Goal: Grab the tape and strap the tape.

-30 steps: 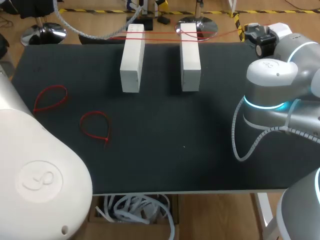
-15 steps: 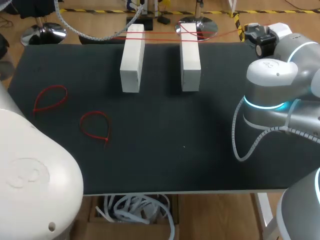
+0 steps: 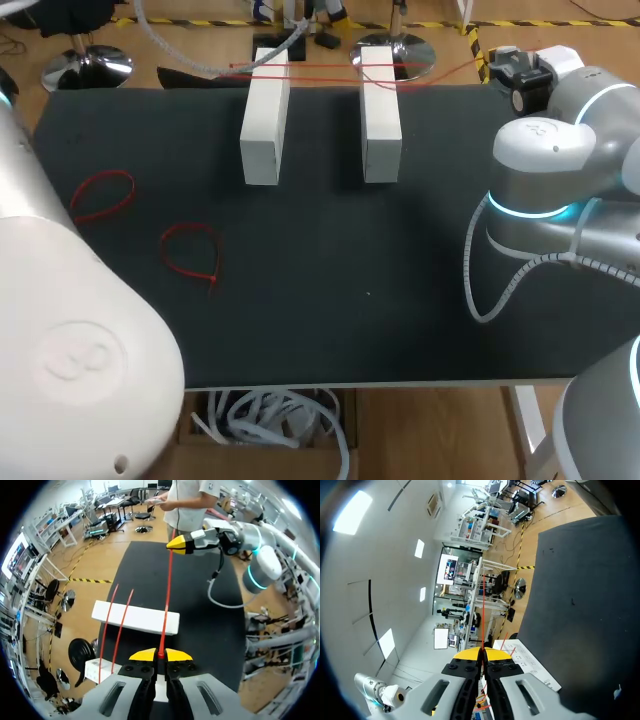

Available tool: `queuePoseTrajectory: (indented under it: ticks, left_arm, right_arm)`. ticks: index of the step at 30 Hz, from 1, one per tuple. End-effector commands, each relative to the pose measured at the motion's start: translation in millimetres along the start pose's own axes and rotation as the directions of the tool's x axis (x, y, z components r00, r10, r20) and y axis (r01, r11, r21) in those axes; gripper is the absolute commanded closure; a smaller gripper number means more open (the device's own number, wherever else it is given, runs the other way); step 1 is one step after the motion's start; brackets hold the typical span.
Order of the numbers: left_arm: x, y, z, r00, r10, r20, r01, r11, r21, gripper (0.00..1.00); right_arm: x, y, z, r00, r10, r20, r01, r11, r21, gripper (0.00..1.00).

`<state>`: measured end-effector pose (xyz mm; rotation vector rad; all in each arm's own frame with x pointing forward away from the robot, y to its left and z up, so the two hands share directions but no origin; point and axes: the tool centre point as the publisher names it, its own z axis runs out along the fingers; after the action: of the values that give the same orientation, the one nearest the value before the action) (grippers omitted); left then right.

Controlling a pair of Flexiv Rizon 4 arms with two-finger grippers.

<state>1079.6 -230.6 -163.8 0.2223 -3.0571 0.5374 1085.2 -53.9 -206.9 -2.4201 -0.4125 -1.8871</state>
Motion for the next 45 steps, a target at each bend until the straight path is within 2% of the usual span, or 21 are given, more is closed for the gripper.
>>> queuePoseTrajectory:
  ticks: [1,7,15,23,32,45]
  left_arm:
    - [-0.9,-6.0,1,1.0,-0.01,0.013,0.012,0.991,-0.131,1.0]
    - [-1.1,-5.3,-1,1.0,-0.018,0.022,0.021,0.991,-0.135,1.0]
    - [2.9,-19.8,-14,1.0,-0.005,0.027,0.008,0.993,-0.12,1.0]
    - [5.7,-25.8,-18,0.999,0.011,0.048,-0.004,0.991,-0.133,1.0]
    - [7.2,-36.2,-15,0.999,0.03,0.034,-0.024,0.988,-0.152,1.0]
    - [8.2,-38.2,-11,1.0,0.013,0.021,-0.01,0.987,-0.158,1.0]
  right_arm:
    - [1,1,-1,1.0,-0.001,0.005,0.001,1.0,0.002,1.0]
    - [1,1,-1,1.0,-0.001,0.005,0.001,1.0,0.002,1.0]
    - [1,1,-1,1.0,-0.001,0.005,0.001,1.0,0.002,1.0]
    - [1,1,-1,1.0,-0.001,0.005,0.001,1.0,0.002,1.0]
    - [1,1,-1,1.0,-0.001,0.005,0.001,1.0,0.002,1.0]
    - [1,1,-1,1.0,-0.001,0.005,0.001,1.0,0.002,1.0]
